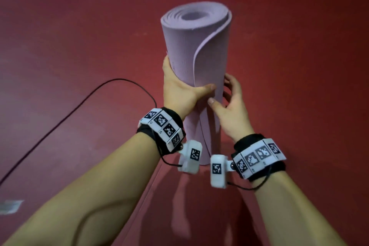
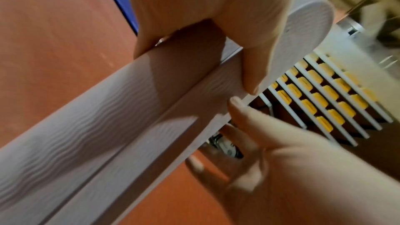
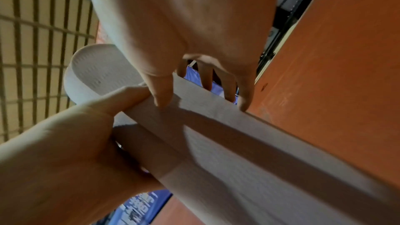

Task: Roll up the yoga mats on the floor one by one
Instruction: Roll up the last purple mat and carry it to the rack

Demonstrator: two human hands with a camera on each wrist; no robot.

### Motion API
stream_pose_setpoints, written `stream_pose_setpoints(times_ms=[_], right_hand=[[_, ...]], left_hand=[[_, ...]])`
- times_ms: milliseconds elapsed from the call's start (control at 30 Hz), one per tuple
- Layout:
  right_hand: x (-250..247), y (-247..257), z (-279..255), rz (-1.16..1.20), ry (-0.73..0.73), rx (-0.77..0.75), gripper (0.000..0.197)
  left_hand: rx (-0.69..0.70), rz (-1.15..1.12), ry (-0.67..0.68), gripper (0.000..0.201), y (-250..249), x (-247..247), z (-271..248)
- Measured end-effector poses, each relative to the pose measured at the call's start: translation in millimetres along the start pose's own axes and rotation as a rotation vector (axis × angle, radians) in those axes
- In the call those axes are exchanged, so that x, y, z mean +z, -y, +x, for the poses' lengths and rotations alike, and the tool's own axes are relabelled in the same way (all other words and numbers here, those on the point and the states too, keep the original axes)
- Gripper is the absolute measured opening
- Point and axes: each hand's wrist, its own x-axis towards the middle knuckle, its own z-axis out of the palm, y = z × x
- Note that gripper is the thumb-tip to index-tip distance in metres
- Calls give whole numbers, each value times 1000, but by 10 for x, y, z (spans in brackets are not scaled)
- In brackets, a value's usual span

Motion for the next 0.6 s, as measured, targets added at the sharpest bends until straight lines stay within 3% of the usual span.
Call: stream_pose_setpoints(times_ms=[100,267,400,600], right_hand=[[-106,532,-74,37,-42,120,51],[-289,1866,-150,3,-8,227,49],[-468,3294,-84,-31,13,288,71],[-619,5397,182,-158,57,227,80]], left_hand=[[-69,34,64,123,-495,-116,-116],[-126,47,130,122,-1766,-393,-97],[-162,27,248,118,-3166,-685,32],[-49,35,344,124,-5205,-1219,439]])
